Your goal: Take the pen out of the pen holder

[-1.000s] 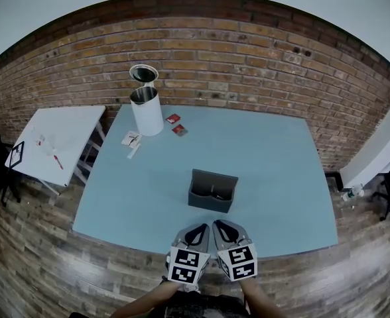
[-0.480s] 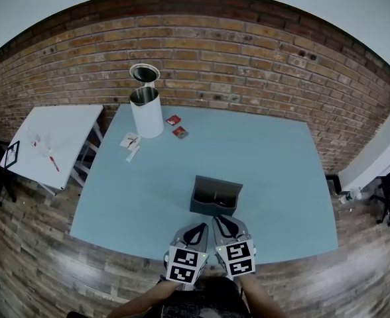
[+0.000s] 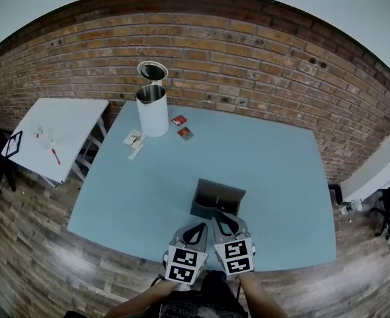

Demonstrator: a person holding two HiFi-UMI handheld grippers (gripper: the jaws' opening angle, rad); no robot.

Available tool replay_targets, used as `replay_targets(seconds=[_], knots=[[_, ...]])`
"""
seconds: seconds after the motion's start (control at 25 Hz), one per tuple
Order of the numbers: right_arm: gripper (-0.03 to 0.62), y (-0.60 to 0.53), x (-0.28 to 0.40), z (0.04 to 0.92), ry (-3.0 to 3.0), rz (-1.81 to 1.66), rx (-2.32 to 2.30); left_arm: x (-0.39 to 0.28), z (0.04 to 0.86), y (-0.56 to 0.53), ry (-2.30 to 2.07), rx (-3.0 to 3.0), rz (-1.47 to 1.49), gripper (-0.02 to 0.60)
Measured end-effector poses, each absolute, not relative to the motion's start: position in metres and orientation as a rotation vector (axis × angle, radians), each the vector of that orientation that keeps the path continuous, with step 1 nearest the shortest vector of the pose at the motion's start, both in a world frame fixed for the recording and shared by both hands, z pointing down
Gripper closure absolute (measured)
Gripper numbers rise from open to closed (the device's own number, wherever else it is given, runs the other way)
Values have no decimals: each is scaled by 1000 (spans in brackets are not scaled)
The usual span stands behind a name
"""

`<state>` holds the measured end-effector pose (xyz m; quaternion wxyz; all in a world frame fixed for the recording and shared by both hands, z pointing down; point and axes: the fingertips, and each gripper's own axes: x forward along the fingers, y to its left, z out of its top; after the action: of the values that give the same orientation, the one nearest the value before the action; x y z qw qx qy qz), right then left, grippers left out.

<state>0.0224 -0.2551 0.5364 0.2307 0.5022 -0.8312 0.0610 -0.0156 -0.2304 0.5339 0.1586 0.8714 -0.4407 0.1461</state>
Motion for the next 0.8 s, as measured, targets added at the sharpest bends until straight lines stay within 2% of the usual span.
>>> replay_targets(seconds=[0.8], knots=[[507, -293, 18, 554, -2269, 130, 1264, -26, 543, -245, -1372, 2398, 430, 581]])
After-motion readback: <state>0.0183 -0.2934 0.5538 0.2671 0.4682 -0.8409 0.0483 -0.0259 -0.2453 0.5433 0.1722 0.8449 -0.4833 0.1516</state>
